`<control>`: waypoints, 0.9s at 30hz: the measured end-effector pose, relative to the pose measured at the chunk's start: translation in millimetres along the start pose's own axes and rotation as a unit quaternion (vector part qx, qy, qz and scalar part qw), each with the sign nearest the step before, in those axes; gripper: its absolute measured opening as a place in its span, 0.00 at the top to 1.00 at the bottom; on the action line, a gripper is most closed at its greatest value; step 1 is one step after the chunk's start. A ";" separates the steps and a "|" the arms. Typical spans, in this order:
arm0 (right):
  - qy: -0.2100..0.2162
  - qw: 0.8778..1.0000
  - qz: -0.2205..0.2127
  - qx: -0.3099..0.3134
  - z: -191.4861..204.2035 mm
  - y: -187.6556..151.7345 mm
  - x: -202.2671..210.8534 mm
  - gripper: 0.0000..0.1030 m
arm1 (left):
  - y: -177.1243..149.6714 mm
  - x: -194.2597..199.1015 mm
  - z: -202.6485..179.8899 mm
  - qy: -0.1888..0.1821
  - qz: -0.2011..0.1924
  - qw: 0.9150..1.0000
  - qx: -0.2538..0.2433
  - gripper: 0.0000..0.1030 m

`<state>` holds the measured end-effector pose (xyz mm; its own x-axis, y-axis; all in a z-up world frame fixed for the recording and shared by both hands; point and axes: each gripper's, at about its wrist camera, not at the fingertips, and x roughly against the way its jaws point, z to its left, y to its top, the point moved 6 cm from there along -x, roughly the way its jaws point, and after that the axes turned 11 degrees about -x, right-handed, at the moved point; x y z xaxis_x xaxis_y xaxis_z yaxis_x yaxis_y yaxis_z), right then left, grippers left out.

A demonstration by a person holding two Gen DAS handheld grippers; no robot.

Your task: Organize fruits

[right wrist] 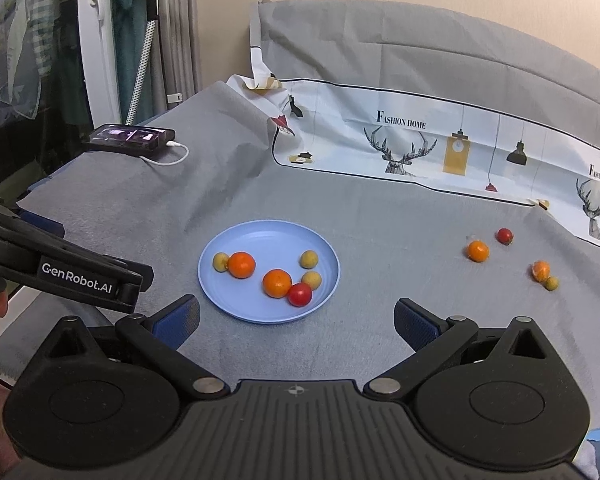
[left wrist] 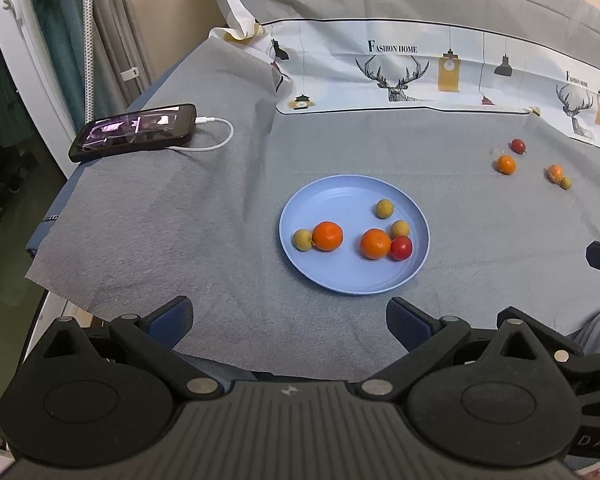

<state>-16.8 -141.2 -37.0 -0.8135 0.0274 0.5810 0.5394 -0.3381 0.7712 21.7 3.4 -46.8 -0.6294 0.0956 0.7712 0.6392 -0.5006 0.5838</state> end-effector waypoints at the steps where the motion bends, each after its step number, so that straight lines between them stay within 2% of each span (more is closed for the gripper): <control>1: 0.000 1.000 0.001 -0.002 -1.5 -0.3 -0.8 0.01 | 0.6 -0.4 -0.9 0.000 0.001 1.000 -0.001 0.00; 10: -0.007 0.999 0.001 -0.032 -18.4 -0.2 -7.0 0.01 | 7.3 -7.3 -10.5 0.000 0.012 1.000 -0.013 0.00; 15: -0.029 0.997 -0.005 -0.067 -42.8 1.4 -9.3 0.01 | 21.7 -12.3 -23.7 -0.007 0.012 1.000 -0.022 0.00; 22: -0.086 0.988 -0.016 -0.128 -100.4 -1.1 -15.1 0.01 | 54.3 -36.7 -61.1 -0.038 0.032 0.998 -0.036 0.00; 27: -0.137 0.976 -0.026 -0.168 -160.7 2.6 -27.3 0.01 | 91.8 -67.7 -98.7 -0.058 0.041 0.997 -0.041 0.00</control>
<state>-28.2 -293.9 -92.7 -0.7247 0.2876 0.6262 0.3597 -0.6172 0.6997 79.5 -133.9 -70.4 -0.5179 0.1473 0.8427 0.6455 -0.5791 0.4980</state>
